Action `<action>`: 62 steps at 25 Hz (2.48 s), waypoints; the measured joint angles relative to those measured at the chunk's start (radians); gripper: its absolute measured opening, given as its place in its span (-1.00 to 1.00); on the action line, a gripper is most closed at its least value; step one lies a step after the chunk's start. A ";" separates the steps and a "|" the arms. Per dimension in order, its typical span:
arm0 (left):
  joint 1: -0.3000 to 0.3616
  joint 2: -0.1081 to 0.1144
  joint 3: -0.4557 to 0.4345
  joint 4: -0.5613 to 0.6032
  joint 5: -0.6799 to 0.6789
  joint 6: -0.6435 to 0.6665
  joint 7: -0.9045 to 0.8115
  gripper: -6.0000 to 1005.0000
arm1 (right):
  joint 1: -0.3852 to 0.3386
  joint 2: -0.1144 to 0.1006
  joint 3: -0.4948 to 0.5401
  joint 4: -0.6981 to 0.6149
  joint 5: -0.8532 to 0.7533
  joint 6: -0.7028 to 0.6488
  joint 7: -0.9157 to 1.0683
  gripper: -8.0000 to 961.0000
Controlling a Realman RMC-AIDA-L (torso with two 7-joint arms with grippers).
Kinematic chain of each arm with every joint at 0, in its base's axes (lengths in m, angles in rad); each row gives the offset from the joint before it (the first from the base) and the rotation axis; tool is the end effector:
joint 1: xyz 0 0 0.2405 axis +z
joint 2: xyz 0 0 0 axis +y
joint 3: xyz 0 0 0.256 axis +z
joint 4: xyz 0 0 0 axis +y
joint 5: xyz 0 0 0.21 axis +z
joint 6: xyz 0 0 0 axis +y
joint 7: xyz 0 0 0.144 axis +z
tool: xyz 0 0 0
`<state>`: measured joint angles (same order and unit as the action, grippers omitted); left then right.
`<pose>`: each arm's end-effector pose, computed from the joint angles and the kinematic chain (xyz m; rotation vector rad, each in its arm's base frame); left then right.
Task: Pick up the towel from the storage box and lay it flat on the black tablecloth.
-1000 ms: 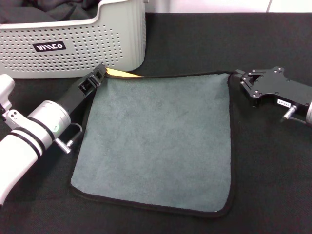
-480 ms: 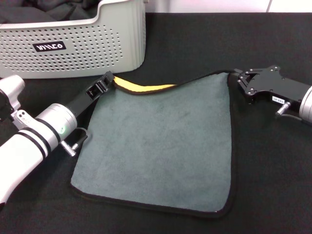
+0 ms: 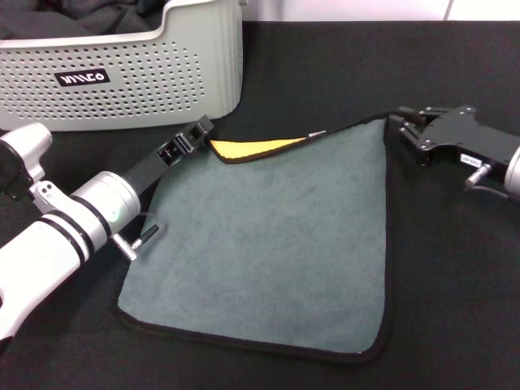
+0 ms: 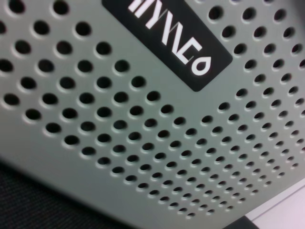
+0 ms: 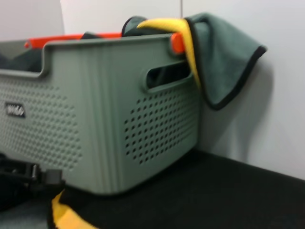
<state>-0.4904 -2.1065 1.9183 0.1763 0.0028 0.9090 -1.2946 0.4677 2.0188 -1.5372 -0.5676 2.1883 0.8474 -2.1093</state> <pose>-0.3040 0.3372 -0.0783 -1.7122 -1.5364 -1.0688 0.2558 0.3753 -0.0401 -2.3343 0.5304 0.6354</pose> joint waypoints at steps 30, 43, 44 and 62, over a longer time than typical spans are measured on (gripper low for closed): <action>0.248 0.065 -0.106 -0.014 -0.012 0.599 0.226 0.76 | -0.076 -0.086 0.269 -0.014 0.008 0.615 -0.021 0.84; 0.129 0.197 -0.109 0.000 0.471 1.061 0.421 0.74 | 0.016 -0.136 0.273 -0.181 -0.241 0.900 0.226 0.83; 0.116 0.201 -0.109 0.001 0.503 1.076 0.424 0.74 | 0.020 -0.138 0.271 -0.191 -0.251 0.913 0.238 0.83; 0.084 0.219 -0.115 0.028 0.592 1.089 0.438 0.74 | -0.027 -0.119 0.262 -0.403 -0.389 0.930 0.320 0.82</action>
<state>-0.4068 -1.8874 1.8036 0.2044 0.5945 1.9978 -0.8571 0.4402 1.8997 -1.2748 -0.9709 1.7993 1.7778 -1.7890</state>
